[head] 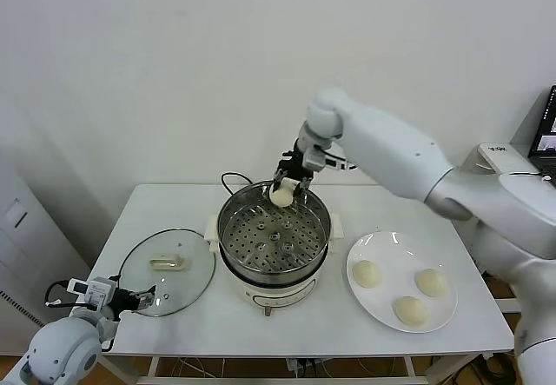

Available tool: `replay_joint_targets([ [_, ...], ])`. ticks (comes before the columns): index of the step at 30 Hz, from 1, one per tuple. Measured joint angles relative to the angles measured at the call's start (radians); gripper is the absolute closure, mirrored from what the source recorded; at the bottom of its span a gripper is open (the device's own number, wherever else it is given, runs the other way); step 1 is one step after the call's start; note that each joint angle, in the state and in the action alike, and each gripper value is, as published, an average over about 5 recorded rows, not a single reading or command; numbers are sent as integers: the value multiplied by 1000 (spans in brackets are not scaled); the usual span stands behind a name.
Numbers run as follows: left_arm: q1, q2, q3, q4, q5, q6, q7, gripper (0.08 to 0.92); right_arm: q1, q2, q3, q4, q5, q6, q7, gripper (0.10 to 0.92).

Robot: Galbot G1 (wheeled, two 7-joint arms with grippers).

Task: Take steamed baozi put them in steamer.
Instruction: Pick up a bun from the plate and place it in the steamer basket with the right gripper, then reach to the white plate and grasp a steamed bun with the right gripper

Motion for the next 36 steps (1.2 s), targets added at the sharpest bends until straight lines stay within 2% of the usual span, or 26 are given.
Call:
replay_joint_targets([
  [7,2,0,-1,0,0,0,2,177,-63,38,48,-25,-104,0,16,525],
  [13,5,-2,-7,-1,0,0,6,177,-78,44,63,-30,-143,0,28,377],
  [17,6,-2,-8,-3,-1,0,8,177,-63,32,49,-28,-110,0,29,262],
  [21,5,-2,-9,-5,-1,0,8,177,-7,-2,-7,-14,-6,0,23,208],
  [32,5,-2,-14,-18,-1,0,8,177,239,-225,-308,65,426,-8,-17,203],
  [36,4,2,-16,-21,-2,0,8,177,312,-332,-426,116,573,-77,-22,203],
])
